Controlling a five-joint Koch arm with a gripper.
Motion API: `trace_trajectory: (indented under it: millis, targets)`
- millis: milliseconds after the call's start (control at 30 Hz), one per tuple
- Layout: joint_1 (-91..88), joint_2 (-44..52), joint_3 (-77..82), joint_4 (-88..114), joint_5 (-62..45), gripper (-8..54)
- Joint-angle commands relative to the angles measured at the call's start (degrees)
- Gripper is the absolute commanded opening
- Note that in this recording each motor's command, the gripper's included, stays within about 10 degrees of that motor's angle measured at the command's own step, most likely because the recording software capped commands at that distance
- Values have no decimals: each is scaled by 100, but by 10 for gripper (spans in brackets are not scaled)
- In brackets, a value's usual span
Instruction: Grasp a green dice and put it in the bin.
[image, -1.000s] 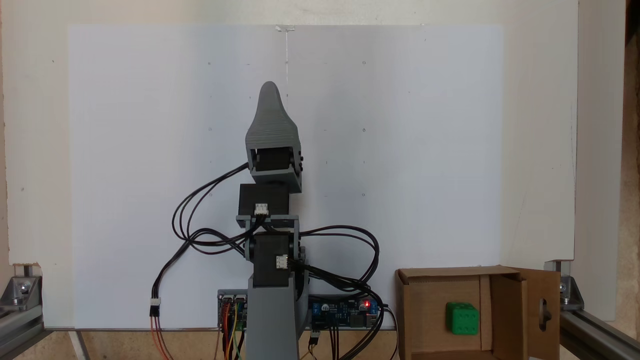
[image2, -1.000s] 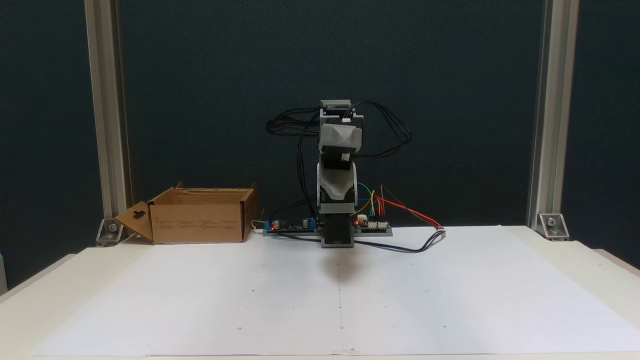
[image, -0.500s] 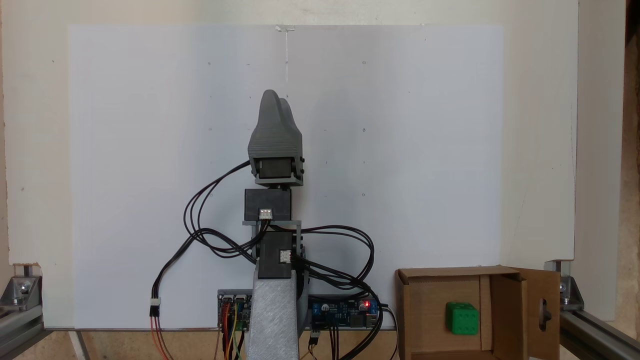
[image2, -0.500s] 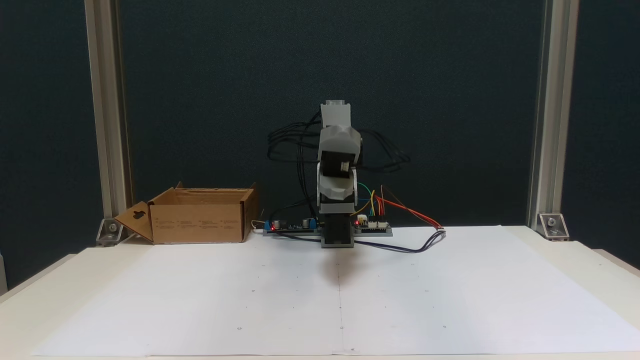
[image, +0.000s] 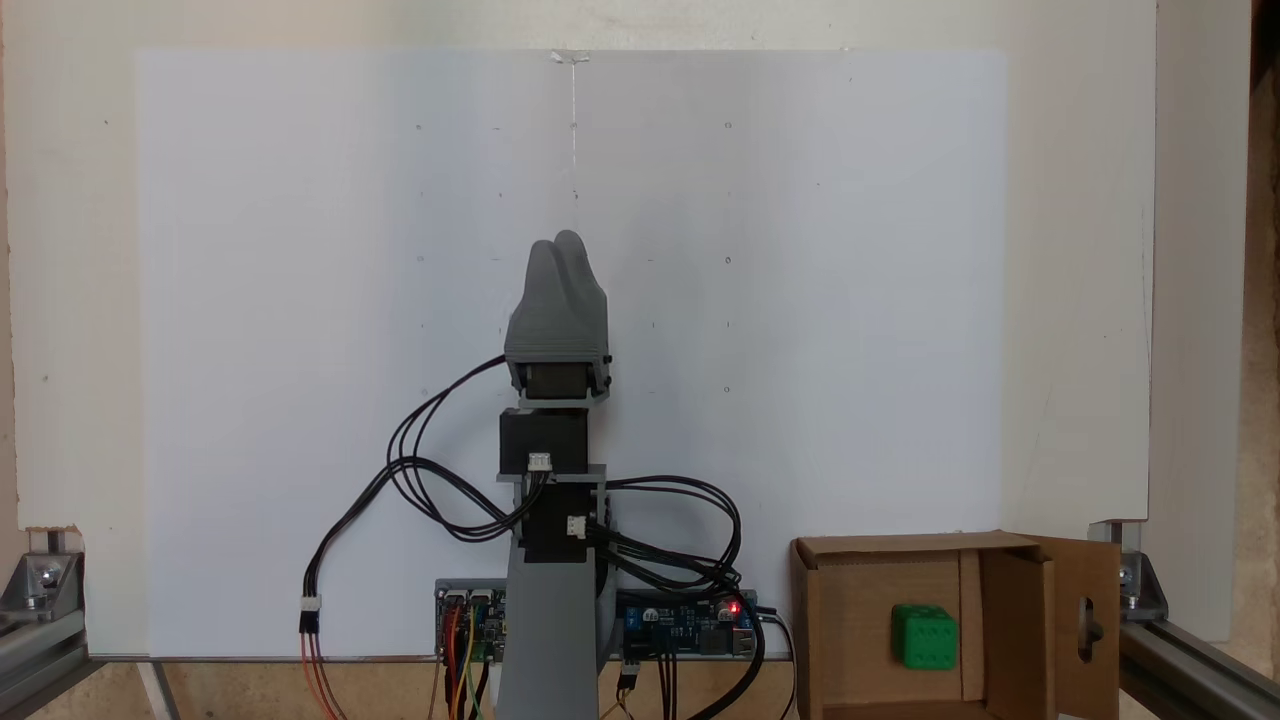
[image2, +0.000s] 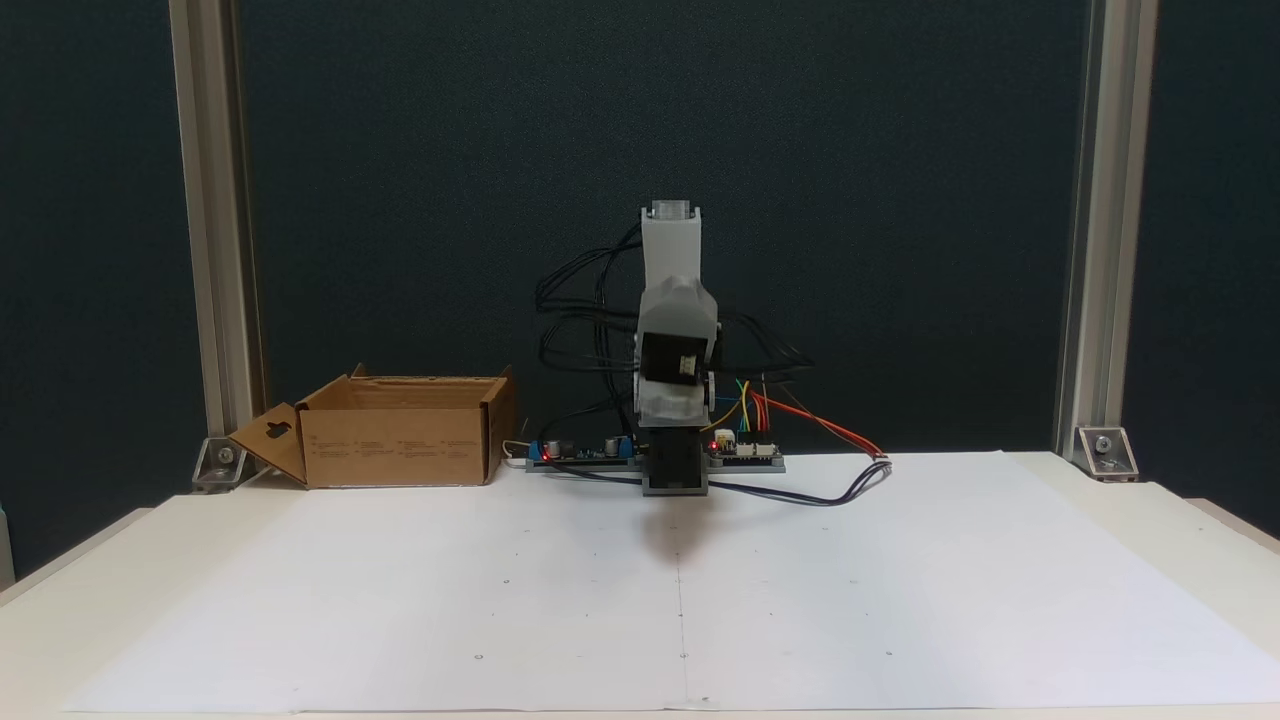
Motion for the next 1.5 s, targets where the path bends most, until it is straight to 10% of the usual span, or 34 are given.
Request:
trace_trajectory:
  millis: [0, 1467]
  targets:
    - [158, 642, 18, -589, 141, 439]
    - [-114, 624, 1187, -1670, 185, 445]
